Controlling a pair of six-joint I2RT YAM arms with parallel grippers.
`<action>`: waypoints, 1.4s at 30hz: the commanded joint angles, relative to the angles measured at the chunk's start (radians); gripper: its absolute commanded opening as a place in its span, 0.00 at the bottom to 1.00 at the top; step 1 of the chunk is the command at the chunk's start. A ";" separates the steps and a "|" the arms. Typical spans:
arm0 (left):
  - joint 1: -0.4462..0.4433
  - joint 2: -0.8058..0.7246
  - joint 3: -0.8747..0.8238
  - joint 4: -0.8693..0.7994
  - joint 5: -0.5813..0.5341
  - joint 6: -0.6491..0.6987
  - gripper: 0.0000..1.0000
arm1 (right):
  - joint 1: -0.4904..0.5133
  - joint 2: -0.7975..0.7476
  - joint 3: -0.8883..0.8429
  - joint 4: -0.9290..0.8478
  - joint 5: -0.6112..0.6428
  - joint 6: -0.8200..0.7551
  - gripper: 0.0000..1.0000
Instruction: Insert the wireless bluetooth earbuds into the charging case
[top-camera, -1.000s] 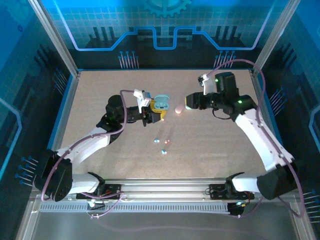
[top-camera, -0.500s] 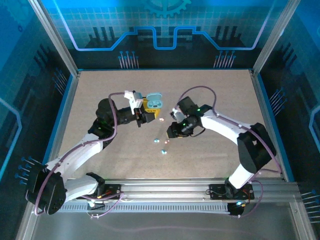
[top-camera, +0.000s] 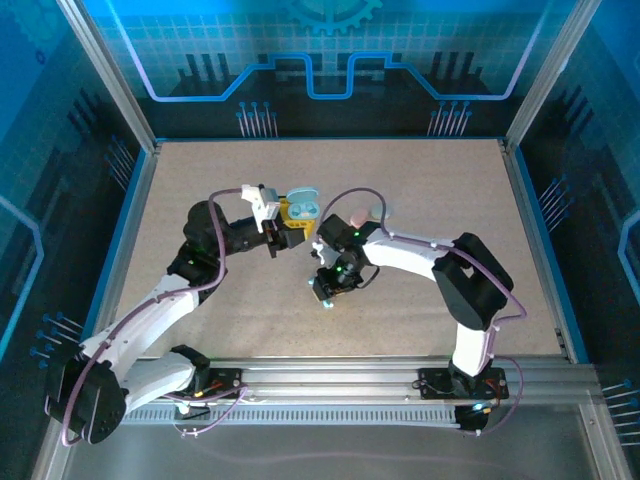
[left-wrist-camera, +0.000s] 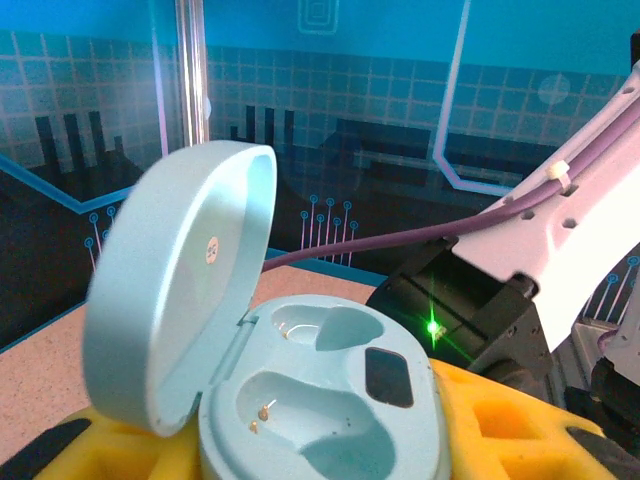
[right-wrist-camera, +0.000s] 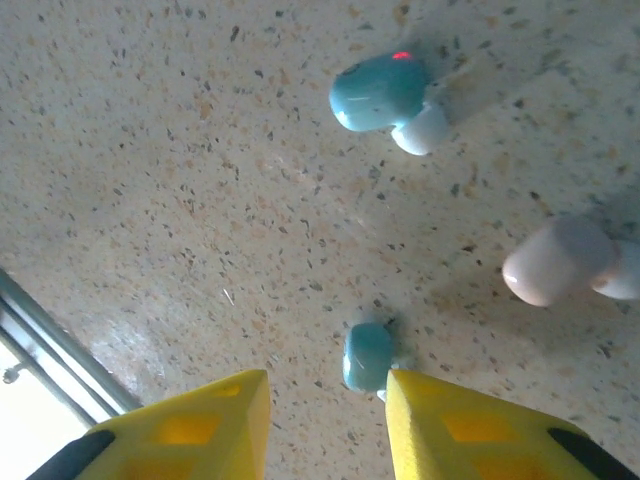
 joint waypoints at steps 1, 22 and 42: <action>0.006 -0.018 0.017 -0.011 -0.006 0.030 0.35 | 0.031 0.038 0.054 -0.065 0.059 -0.033 0.37; 0.006 -0.015 0.021 -0.012 -0.001 0.027 0.35 | 0.094 0.153 0.169 -0.172 0.203 -0.071 0.31; 0.006 -0.005 0.026 -0.014 -0.001 0.025 0.35 | 0.103 0.179 0.174 -0.190 0.206 -0.071 0.27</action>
